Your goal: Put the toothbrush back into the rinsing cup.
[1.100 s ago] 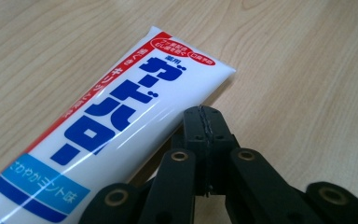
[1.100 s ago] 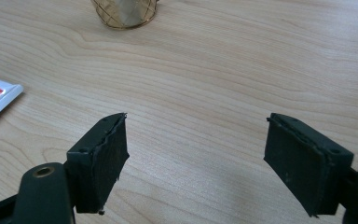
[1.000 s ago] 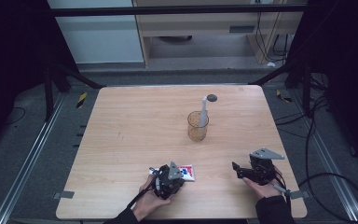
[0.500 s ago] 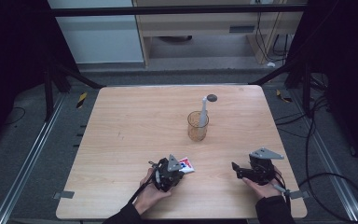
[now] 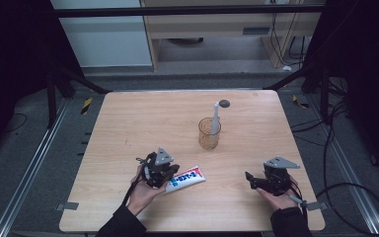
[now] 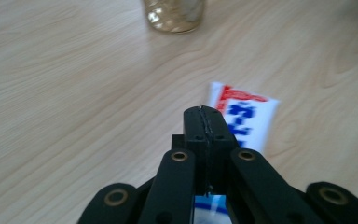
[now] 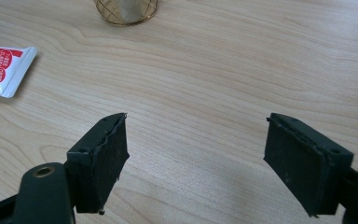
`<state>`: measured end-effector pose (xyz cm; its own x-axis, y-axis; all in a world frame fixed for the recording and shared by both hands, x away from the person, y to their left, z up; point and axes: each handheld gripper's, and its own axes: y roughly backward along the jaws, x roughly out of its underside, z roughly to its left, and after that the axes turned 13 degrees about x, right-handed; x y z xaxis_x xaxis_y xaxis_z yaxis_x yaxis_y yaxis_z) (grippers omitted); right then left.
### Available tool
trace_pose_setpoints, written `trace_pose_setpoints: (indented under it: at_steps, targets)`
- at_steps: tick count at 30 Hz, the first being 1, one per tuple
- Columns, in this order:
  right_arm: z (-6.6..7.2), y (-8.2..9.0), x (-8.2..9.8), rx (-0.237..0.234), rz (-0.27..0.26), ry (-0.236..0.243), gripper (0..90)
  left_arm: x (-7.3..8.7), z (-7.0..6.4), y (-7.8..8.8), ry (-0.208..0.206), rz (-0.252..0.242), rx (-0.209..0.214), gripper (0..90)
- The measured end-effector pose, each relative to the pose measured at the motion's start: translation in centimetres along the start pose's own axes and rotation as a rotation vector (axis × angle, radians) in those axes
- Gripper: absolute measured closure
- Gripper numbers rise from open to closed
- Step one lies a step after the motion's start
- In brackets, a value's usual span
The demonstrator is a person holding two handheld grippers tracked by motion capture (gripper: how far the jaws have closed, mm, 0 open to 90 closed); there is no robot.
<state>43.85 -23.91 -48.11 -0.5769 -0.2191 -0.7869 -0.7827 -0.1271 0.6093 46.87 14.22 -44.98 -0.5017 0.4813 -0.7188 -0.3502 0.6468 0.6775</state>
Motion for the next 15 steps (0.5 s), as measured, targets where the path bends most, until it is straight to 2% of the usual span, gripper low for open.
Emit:
trace_pose_setpoints:
  at_steps: [4,7,15]
  targets:
    - [0.0,0.0,0.0,0.0,0.002,0.002,21.4,0.8,1.3,-0.2,0.035,0.06,-0.001,89.8]
    - [-0.1,0.0,0.0,0.003,0.001,0.002,21.4,1.3,1.5,-0.3,0.032,0.095,0.003,89.8]
    - [-0.2,0.0,0.0,0.007,0.003,0.008,21.4,2.1,1.5,-0.1,0.031,0.135,0.032,89.8]
